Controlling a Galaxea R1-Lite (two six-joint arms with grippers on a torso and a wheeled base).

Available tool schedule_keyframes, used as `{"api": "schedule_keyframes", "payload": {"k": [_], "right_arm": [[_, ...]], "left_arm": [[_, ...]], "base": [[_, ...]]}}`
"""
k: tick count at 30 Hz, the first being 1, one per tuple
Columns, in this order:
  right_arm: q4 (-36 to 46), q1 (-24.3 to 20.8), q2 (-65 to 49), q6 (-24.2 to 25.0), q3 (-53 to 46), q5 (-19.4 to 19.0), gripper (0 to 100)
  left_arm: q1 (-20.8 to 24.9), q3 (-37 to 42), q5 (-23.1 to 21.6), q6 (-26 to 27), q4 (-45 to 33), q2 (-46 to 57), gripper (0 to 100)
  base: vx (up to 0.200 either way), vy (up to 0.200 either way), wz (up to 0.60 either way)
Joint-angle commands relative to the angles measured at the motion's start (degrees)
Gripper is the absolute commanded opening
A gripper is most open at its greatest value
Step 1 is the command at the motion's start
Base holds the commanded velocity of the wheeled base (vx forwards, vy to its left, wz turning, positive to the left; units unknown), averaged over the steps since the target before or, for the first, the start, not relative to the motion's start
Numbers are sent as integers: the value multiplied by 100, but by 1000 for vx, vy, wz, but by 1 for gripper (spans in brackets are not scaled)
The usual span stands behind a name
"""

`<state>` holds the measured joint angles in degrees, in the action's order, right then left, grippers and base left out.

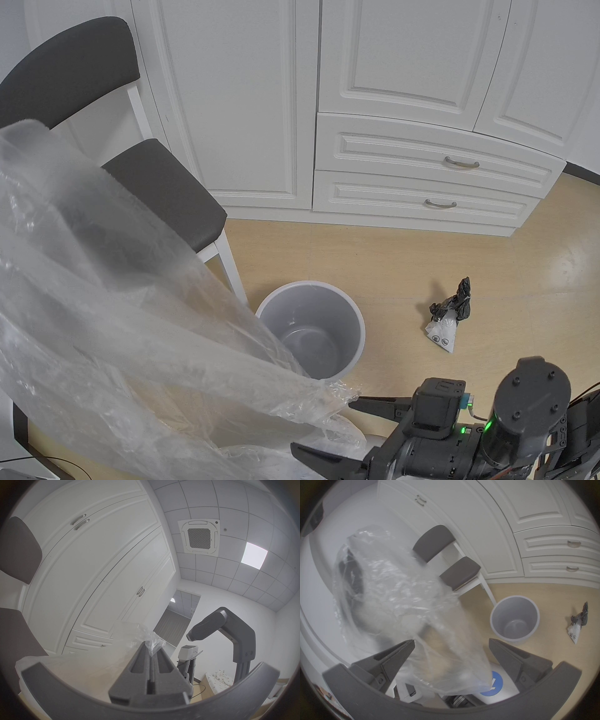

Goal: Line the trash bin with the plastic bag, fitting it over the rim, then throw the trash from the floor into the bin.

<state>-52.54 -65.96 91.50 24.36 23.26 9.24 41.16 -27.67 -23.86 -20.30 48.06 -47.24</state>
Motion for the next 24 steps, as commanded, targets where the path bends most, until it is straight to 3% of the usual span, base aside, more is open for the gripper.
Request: {"api": "schedule_keyframes", "payload": {"k": [1,6,14,22,24], "right_arm": [[-2,224,307,87,153,69,100],[-11,242,518,183,205,175,100],[-11,286,922,201,592,1001,100],[-169,418,957,386,882,1159,100],[-318,444,1098,465,1014,1414,100]], "left_arm": [[24,-1,-5,-1,11,30,0],[24,-1,-5,-1,108,30,0],[15,16,4,-9,380,13,0],[-20,25,4,-27,679,48,0],[-29,34,4,-18,740,66,0]], "base": [[0,0,0],[0,0,0],[0,0,0],[0,0,0],[0,0,0]]}}
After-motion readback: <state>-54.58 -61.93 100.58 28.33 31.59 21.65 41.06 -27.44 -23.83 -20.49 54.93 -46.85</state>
